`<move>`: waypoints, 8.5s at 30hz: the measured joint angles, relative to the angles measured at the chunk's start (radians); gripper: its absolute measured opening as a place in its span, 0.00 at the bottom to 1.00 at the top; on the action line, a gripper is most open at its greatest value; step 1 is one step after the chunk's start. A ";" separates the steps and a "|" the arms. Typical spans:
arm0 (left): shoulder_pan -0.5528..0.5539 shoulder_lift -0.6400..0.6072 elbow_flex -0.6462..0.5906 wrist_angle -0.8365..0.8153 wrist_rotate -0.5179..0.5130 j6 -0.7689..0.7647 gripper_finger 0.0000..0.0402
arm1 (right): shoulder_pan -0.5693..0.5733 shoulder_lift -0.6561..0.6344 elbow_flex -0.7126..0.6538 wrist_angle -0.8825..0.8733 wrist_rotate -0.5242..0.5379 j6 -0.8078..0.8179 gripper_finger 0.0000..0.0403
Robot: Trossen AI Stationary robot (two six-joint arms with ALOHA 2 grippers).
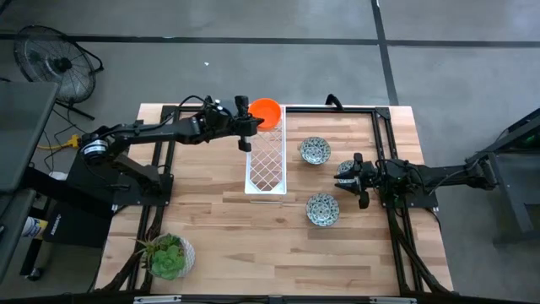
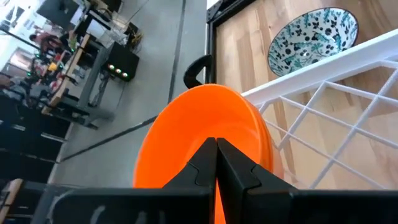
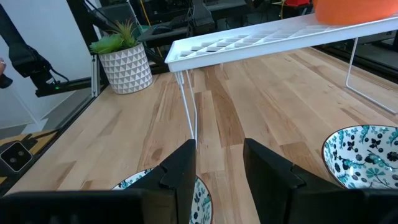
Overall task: Pick & Place Mini bowls
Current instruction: Put the bottom blue white pattern bowl on the shelf
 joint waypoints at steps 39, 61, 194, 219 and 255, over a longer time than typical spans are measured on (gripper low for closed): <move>-0.183 -1.246 -0.848 -0.073 0.018 -0.396 0.00 | 0.000 0.000 0.000 0.000 0.000 0.000 0.30; -0.367 -1.374 -0.981 0.005 -0.046 -0.403 0.00 | 0.000 0.000 0.000 0.000 0.000 0.000 0.30; -0.392 -1.288 -0.984 0.026 -0.227 -0.682 0.00 | 0.001 0.644 0.686 -0.620 -0.001 -0.199 0.30; -0.392 -1.288 -0.984 0.026 -0.227 -0.682 0.00 | 0.094 0.887 0.780 -0.896 -0.108 -0.084 0.30; -0.392 -1.288 -0.984 0.026 -0.227 -0.682 0.00 | 0.385 1.137 0.780 -0.676 -0.135 -0.181 0.53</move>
